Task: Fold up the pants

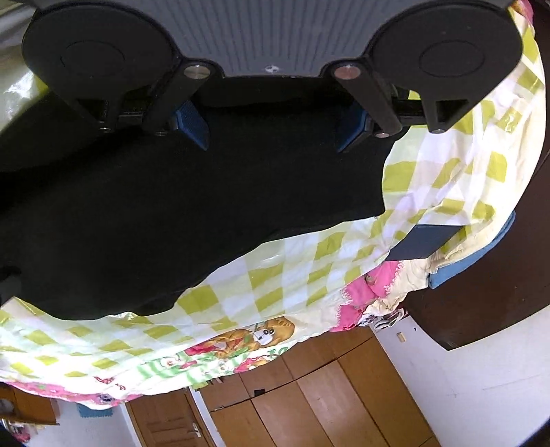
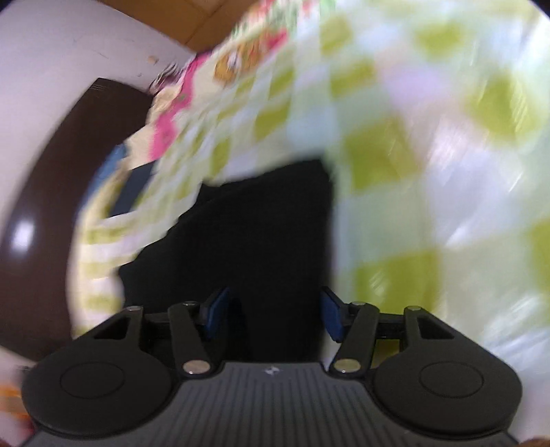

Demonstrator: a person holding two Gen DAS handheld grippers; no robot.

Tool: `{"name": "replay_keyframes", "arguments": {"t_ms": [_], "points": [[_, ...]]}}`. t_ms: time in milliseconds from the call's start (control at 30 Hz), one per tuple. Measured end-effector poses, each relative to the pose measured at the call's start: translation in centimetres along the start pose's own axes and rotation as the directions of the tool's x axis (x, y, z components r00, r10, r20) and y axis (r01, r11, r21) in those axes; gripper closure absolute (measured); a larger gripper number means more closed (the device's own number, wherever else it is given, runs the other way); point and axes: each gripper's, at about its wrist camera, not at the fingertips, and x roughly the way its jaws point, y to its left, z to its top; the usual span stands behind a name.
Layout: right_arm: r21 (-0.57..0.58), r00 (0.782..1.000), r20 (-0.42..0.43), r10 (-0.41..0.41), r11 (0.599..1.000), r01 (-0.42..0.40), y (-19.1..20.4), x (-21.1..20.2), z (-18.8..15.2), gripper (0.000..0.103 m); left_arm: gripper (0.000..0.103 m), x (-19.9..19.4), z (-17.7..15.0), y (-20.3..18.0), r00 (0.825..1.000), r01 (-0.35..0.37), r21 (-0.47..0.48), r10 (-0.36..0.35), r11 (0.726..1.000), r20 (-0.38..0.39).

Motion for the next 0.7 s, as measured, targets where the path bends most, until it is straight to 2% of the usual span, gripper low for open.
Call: {"name": "replay_keyframes", "arguments": {"t_ms": [133,167,200,233,267,367,467,600,700], "points": [[0.041,0.994,-0.026,0.105,0.994,-0.104,-1.0,1.2,0.1,0.042,0.01,-0.4,1.1,-0.8,1.0,-0.02,0.016,0.02,1.0,0.006],[0.042,0.993,-0.021,0.117,0.992,-0.116,-0.9,1.2,0.2,0.045,0.01,-0.7,1.4,-1.0,1.0,-0.026,0.017,0.025,1.0,0.014],[0.041,0.992,-0.012,0.123,0.992,-0.122,-0.8,1.0,0.2,0.051,0.01,-0.9,1.9,-1.2,0.999,-0.031,0.02,0.031,0.999,0.024],[0.047,0.992,-0.009,0.127,0.991,-0.126,-0.9,0.9,0.1,0.067,0.01,-1.1,2.2,-1.4,0.999,-0.032,0.022,0.031,0.999,0.031],[0.065,0.99,-0.012,0.138,0.988,-0.137,-1.1,0.9,0.1,0.077,0.01,-1.1,2.6,-1.6,0.999,-0.024,0.025,0.023,0.999,0.031],[0.084,0.985,0.003,0.174,0.981,-0.173,-2.2,-0.2,0.1,0.086,0.01,-0.4,3.4,-3.5,1.0,0.018,0.068,-0.018,0.998,-0.009],[0.019,0.993,-0.007,0.116,0.993,-0.116,-2.7,-1.6,0.1,0.087,0.014,-0.2,3.5,-6.3,0.997,0.069,0.131,-0.064,0.989,-0.043],[-0.018,0.999,-0.006,0.043,0.999,-0.043,-4.2,-5.6,0.5,0.088,0.014,-2.2,3.9,-9.9,0.988,0.152,0.168,-0.151,0.974,-0.022],[-0.018,0.999,0.023,-0.047,0.999,0.048,-5.7,-9.6,0.6,0.087,0.014,-3.8,4.3,-12.3,0.961,0.275,0.161,-0.276,0.948,-0.016]]}}
